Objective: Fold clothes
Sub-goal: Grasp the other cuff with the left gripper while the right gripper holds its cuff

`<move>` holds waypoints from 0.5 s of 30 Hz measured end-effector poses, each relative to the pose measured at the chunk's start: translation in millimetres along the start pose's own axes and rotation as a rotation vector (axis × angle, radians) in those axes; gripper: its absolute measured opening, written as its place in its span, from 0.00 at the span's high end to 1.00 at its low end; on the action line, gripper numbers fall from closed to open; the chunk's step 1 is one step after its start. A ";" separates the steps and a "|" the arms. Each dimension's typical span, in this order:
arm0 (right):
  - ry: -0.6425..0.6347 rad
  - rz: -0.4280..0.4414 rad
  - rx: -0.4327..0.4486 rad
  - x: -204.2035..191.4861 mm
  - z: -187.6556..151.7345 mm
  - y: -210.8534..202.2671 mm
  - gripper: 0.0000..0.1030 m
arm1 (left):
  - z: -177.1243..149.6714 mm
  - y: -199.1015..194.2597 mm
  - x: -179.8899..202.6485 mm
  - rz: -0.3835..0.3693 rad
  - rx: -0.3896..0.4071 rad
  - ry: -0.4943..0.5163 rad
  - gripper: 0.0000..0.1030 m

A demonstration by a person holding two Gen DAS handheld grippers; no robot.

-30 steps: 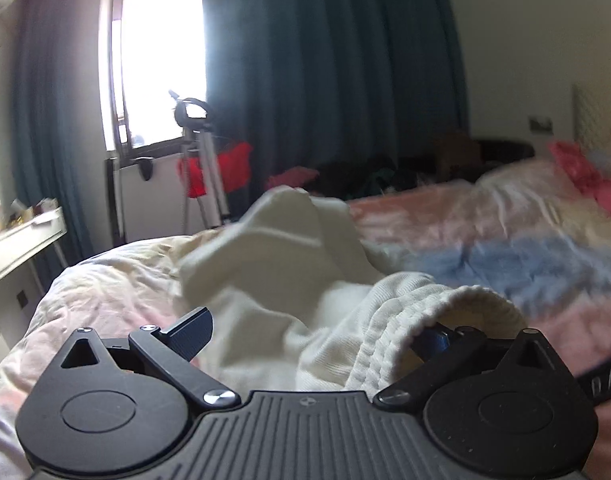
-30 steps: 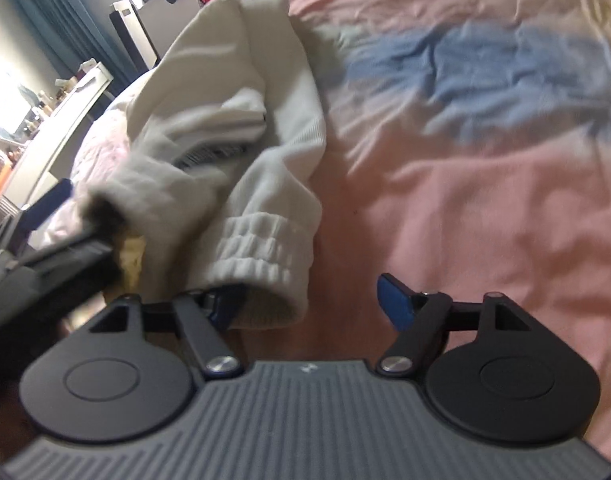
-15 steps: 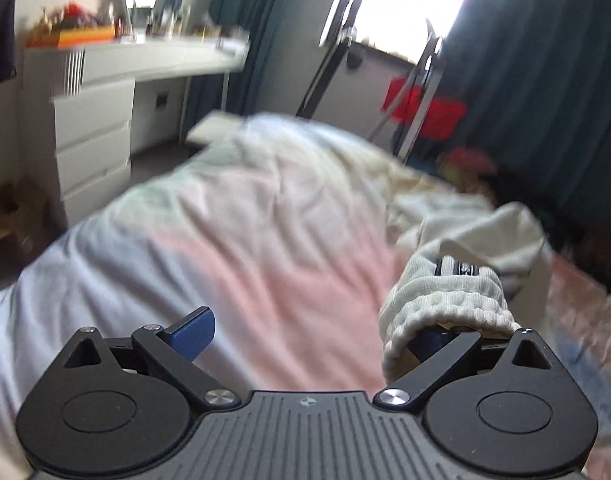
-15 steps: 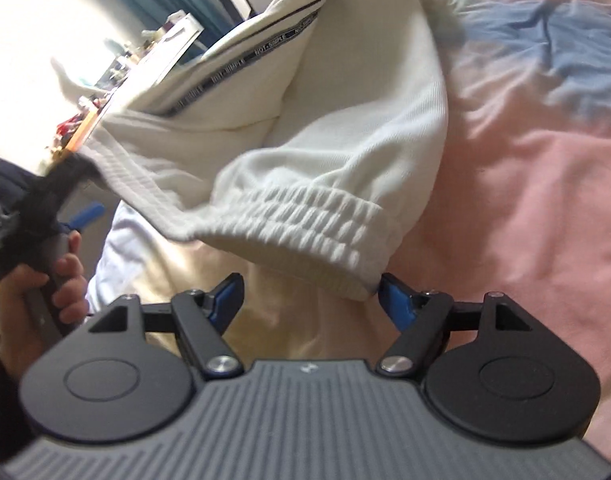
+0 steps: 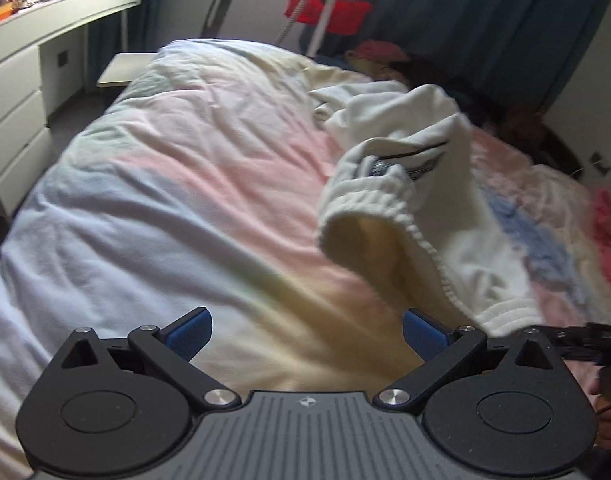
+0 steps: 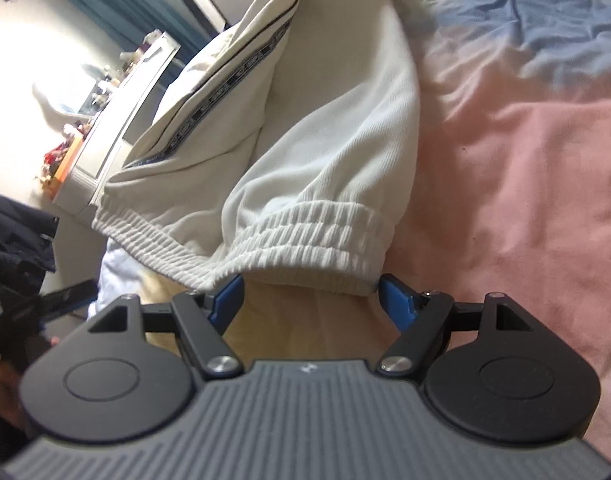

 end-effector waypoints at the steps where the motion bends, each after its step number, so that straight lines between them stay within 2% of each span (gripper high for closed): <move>1: 0.017 0.003 0.003 2.3 -0.3 -0.9 0.25 | 2.7 2.2 1.8 -0.036 0.015 -0.016 0.00; 4: 0.102 0.044 0.025 15.3 -0.6 -7.4 0.25 | 20.0 21.7 0.8 -0.110 0.036 -0.088 0.00; 10: 0.351 0.151 -0.023 43.4 -3.8 2.6 0.25 | 44.9 60.8 -11.3 -0.136 0.070 -0.178 0.00; 12: 0.406 0.166 -0.015 48.5 -2.8 7.7 0.25 | 45.5 69.1 -17.1 -0.153 0.080 -0.193 0.01; 15: 0.455 0.171 0.023 51.3 2.6 12.9 0.26 | 46.5 81.6 -25.8 -0.178 0.095 -0.215 0.06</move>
Point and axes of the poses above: each gripper's, at about its wrist camera, not at the fingertips, and y roughly the way its jaws point, x to its right, z to its top, the point moved 1 cm from there along y, roughly the way its jaws point, and after that the axes turned 14 degrees about -z, right-handed, at the moved point
